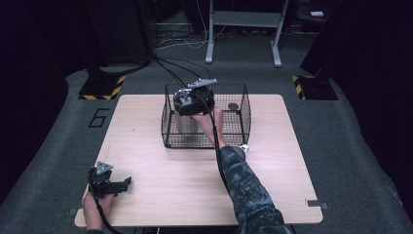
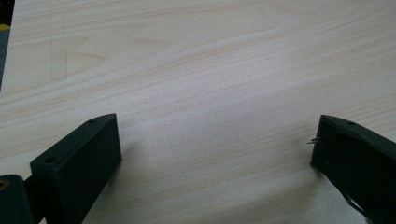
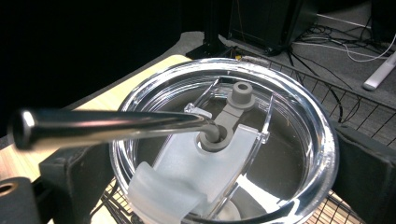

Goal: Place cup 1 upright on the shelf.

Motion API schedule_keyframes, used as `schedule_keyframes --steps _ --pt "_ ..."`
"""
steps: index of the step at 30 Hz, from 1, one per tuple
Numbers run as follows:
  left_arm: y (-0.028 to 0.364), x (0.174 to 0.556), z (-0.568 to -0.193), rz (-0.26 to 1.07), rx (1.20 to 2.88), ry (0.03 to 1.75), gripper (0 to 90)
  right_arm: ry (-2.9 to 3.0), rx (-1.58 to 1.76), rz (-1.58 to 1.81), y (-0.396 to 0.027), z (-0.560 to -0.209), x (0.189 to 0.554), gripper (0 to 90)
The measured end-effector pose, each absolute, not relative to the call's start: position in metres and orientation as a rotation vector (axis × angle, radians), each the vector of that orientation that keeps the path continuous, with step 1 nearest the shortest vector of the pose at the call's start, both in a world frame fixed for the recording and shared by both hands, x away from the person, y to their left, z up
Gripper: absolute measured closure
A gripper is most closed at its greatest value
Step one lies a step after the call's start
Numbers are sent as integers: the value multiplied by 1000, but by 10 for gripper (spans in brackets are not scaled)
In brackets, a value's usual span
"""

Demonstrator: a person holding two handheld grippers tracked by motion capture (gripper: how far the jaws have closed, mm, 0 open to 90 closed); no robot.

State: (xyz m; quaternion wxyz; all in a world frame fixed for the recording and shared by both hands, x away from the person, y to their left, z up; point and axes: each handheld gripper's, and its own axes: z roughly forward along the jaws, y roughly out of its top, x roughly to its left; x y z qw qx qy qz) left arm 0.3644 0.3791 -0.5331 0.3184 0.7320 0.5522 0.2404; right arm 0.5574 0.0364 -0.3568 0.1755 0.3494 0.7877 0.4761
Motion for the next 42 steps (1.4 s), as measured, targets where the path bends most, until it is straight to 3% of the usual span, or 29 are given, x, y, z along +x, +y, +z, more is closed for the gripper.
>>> schedule_keyframes --steps 42 --pt "380 365 -533 632 1930 1451 13 2287 1068 1250 38 -391 576 33"
